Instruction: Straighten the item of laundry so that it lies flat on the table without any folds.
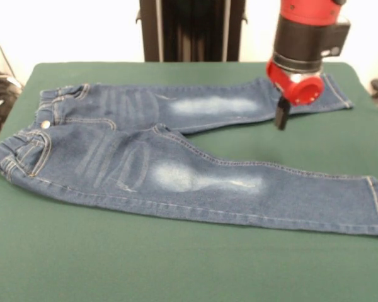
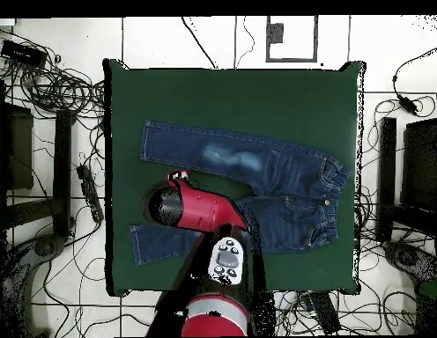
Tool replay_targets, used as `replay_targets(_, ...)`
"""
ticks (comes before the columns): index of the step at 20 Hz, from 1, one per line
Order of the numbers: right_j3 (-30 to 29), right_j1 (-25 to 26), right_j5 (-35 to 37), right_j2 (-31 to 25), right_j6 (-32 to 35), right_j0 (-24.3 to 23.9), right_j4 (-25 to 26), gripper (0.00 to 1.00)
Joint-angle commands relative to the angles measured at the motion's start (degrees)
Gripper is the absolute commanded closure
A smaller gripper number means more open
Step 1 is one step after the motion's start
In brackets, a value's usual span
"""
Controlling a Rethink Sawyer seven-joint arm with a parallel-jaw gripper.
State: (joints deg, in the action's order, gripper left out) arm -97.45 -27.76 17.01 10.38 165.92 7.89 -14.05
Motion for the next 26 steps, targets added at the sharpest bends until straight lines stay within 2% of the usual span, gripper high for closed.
replay_targets(1,10.34,0.17,9.53,0.53,-6.84,-3.74,5.48,1.00)
replay_targets(4,10.42,-1.66,11.42,-2.35,-11.99,-8.16,9.25,1.00)
replay_targets(10,9.77,-6.07,19.02,-9.68,-21.75,-19.91,16.46,1.00)
replay_targets(17,9.36,-7.54,20.34,-16.95,-32.22,-36.03,25.83,1.00)
replay_targets(21,5.59,-8.15,20.15,-20.79,-34.43,-42.72,28.25,1.00)
replay_targets(26,-1.34,-9.67,15.78,-23.47,-33.21,-46.16,30.16,1.00)
